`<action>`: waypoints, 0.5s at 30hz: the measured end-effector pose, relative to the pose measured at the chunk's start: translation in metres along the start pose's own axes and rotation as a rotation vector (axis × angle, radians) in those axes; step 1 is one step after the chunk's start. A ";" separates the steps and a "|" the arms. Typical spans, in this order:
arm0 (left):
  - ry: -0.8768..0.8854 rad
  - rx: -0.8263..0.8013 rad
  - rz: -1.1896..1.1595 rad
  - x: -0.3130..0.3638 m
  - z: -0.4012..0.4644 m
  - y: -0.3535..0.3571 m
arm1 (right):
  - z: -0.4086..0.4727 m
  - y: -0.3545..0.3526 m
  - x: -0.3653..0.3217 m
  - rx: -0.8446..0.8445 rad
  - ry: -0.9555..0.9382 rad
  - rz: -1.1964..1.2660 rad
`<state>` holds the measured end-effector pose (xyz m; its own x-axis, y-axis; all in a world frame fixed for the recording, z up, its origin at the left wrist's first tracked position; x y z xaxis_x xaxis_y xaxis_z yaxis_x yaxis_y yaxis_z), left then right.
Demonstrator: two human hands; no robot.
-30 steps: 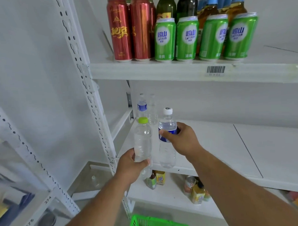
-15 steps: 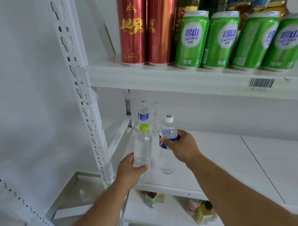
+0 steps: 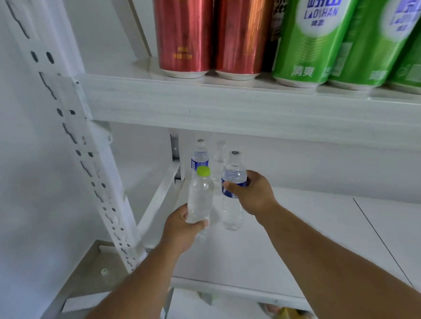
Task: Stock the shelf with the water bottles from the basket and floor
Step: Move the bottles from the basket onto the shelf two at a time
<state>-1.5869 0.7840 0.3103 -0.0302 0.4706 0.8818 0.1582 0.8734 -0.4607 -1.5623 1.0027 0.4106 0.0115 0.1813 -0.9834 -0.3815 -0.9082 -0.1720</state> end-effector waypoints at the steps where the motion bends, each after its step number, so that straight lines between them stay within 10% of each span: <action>1: 0.001 0.005 -0.005 -0.001 0.008 0.003 | 0.008 0.002 0.003 -0.013 -0.003 -0.005; 15: 0.003 0.084 0.010 -0.016 0.093 0.021 | 0.086 0.030 0.036 -0.028 -0.030 -0.038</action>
<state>-1.6749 0.8062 0.2768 -0.0262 0.4794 0.8772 0.0754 0.8759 -0.4765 -1.6529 1.0140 0.3753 -0.0024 0.2271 -0.9739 -0.3551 -0.9106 -0.2115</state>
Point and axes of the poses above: each hand's wrist, its own z-axis towards the middle knuckle, its own y-axis out of the palm, x = y × z, the point moved 9 cm from there along z, towards the middle knuckle, and after that the axes turned 13 degrees about z, right-handed, at the moved point
